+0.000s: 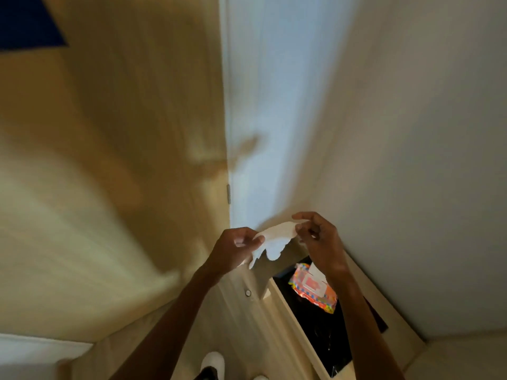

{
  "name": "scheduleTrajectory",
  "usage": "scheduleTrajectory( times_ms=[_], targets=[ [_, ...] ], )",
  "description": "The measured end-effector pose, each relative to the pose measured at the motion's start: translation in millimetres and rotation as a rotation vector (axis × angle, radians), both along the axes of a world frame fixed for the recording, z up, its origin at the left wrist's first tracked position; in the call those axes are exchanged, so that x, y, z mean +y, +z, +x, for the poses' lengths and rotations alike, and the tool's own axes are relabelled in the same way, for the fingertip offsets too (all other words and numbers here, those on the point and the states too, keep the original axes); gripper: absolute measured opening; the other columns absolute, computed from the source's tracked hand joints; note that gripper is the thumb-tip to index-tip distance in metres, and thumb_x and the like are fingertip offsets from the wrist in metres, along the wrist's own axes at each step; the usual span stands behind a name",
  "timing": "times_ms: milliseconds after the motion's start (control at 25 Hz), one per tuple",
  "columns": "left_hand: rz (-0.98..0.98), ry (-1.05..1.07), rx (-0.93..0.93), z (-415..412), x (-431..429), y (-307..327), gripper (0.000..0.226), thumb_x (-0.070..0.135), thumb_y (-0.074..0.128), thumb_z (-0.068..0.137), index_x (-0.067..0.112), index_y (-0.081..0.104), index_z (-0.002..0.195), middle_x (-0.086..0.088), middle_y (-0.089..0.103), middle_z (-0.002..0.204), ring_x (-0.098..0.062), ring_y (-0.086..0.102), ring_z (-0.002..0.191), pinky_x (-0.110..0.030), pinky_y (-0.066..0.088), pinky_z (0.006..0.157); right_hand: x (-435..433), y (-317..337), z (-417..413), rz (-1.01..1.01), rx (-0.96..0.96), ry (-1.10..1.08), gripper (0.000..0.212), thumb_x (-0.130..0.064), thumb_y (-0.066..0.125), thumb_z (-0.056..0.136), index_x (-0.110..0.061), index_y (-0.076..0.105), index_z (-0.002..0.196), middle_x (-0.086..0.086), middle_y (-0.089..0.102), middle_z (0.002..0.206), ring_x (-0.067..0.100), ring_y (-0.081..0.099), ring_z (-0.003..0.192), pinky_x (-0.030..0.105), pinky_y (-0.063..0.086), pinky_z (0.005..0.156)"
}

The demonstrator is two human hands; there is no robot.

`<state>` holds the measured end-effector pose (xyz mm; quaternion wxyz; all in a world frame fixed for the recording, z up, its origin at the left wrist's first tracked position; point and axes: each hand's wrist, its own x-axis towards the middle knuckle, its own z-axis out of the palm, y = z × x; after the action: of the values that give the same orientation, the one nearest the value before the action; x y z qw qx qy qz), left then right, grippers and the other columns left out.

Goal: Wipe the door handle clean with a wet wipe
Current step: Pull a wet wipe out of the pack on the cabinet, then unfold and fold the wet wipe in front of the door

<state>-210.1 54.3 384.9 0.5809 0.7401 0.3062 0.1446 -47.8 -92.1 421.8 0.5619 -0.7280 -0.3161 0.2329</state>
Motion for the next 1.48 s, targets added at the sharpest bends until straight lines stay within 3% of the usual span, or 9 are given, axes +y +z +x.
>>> scheduleTrajectory(
  times_ms=[200,400,560,760,920,1120,1200,1320,1480],
  targets=[
    [-0.134,0.211,-0.035,-80,35,19,0.011,0.032,0.063,0.087,0.036,0.071,0.082,0.01,0.072,0.067,-0.007,0.063,0.062,-0.019,0.051,0.057,42,17,-54,0.024,0.009,0.164,0.03,-0.001,0.059,0.093,-0.028,0.067,0.105,0.008,0.068,0.072,0.012,0.067,0.068,0.018,0.055,0.064],
    [-0.237,0.291,-0.124,-165,57,46,0.015,0.03,0.056,0.094,0.022,0.068,0.095,0.0,0.071,0.08,-0.019,0.062,0.071,-0.028,0.049,0.064,95,23,-154,0.078,0.27,0.289,0.021,-0.022,0.053,0.099,-0.02,0.065,0.116,0.013,0.072,0.097,0.015,0.071,0.085,0.024,0.058,0.071],
    [-0.233,0.301,-0.164,-253,71,64,0.018,0.036,0.065,0.086,0.023,0.067,0.099,0.0,0.074,0.089,-0.02,0.067,0.079,-0.032,0.052,0.068,128,23,-236,0.112,0.448,0.36,0.032,-0.013,0.07,0.087,-0.02,0.064,0.119,0.019,0.071,0.107,0.029,0.069,0.101,0.038,0.059,0.085],
    [-0.209,0.267,-0.156,-349,87,66,0.059,0.036,0.089,0.059,0.029,0.061,0.11,-0.003,0.074,0.103,-0.023,0.072,0.092,-0.038,0.06,0.073,169,25,-315,0.093,0.355,0.428,0.033,-0.013,0.072,0.085,-0.025,0.066,0.114,0.017,0.069,0.112,0.031,0.067,0.103,0.041,0.059,0.084],
    [-0.103,0.463,-0.164,-394,94,62,0.033,0.037,0.08,0.071,0.038,0.063,0.1,0.001,0.076,0.091,-0.016,0.073,0.079,-0.031,0.06,0.062,190,27,-361,0.046,0.273,0.472,0.031,-0.016,0.074,0.084,-0.026,0.067,0.111,0.012,0.071,0.11,0.026,0.069,0.098,0.039,0.059,0.08],
    [0.06,0.433,-0.161,-427,94,59,0.055,0.039,0.08,0.072,0.041,0.056,0.121,-0.002,0.073,0.097,-0.016,0.072,0.086,-0.028,0.06,0.071,206,32,-379,0.017,0.233,0.56,0.033,-0.018,0.075,0.083,-0.03,0.067,0.113,0.01,0.071,0.111,0.025,0.069,0.099,0.039,0.059,0.083],
    [0.112,0.478,-0.174,-428,92,57,0.039,0.032,0.075,0.079,0.033,0.064,0.116,0.001,0.072,0.095,-0.017,0.072,0.082,-0.028,0.06,0.066,209,33,-379,0.003,0.228,0.596,0.037,-0.019,0.076,0.082,-0.031,0.066,0.116,0.009,0.07,0.113,0.023,0.069,0.1,0.038,0.059,0.083],
    [0.026,0.643,-0.205,-428,89,56,0.011,0.025,0.069,0.085,0.031,0.074,0.093,0.009,0.075,0.086,-0.013,0.072,0.078,-0.024,0.059,0.06,211,35,-373,-0.031,0.21,0.658,0.047,-0.019,0.078,0.08,-0.032,0.062,0.122,0.008,0.066,0.119,0.023,0.067,0.104,0.035,0.06,0.08],
    [-0.113,0.718,-0.203,-434,85,58,0.014,0.023,0.067,0.086,0.034,0.077,0.083,0.009,0.077,0.09,-0.013,0.072,0.089,-0.022,0.057,0.071,206,39,-361,-0.111,0.144,0.764,0.06,-0.03,0.08,0.076,-0.04,0.054,0.129,0.003,0.063,0.128,0.022,0.064,0.112,0.045,0.057,0.091]
  ],
)
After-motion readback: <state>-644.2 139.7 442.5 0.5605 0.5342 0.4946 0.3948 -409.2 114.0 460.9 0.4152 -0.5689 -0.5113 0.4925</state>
